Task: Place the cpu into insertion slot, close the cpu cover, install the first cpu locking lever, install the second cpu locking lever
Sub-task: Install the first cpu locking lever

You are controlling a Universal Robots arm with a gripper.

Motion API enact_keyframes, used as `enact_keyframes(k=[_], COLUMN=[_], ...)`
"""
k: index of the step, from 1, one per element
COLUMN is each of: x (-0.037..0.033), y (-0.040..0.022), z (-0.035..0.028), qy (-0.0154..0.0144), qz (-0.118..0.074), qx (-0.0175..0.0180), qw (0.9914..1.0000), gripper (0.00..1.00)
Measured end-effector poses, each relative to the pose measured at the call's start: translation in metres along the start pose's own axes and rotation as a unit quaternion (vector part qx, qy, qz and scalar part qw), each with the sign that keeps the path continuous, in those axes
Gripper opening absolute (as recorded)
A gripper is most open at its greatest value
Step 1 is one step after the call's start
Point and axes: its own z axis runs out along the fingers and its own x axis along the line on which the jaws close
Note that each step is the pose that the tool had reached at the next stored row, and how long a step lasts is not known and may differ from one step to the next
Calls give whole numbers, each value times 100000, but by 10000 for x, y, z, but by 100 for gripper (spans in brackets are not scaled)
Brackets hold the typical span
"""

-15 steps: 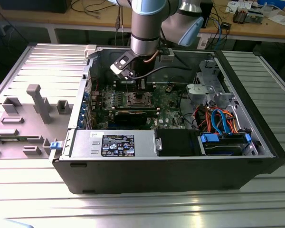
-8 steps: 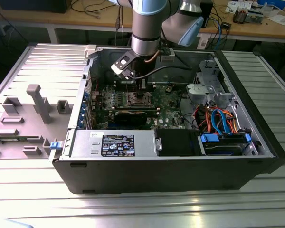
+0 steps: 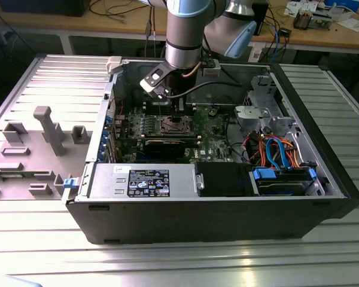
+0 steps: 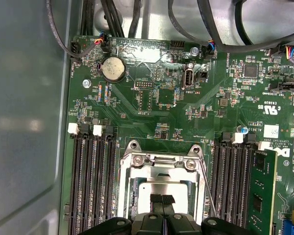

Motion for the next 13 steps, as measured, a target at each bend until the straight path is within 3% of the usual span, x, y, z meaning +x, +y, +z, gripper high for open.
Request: enact_keyframes(k=[6, 13], x=[-1, -1], y=[0, 0], z=[-3, -56], qy=[14, 33], qz=[0, -2], qx=[1, -11], qw=[100000, 100000], gripper=[11, 11])
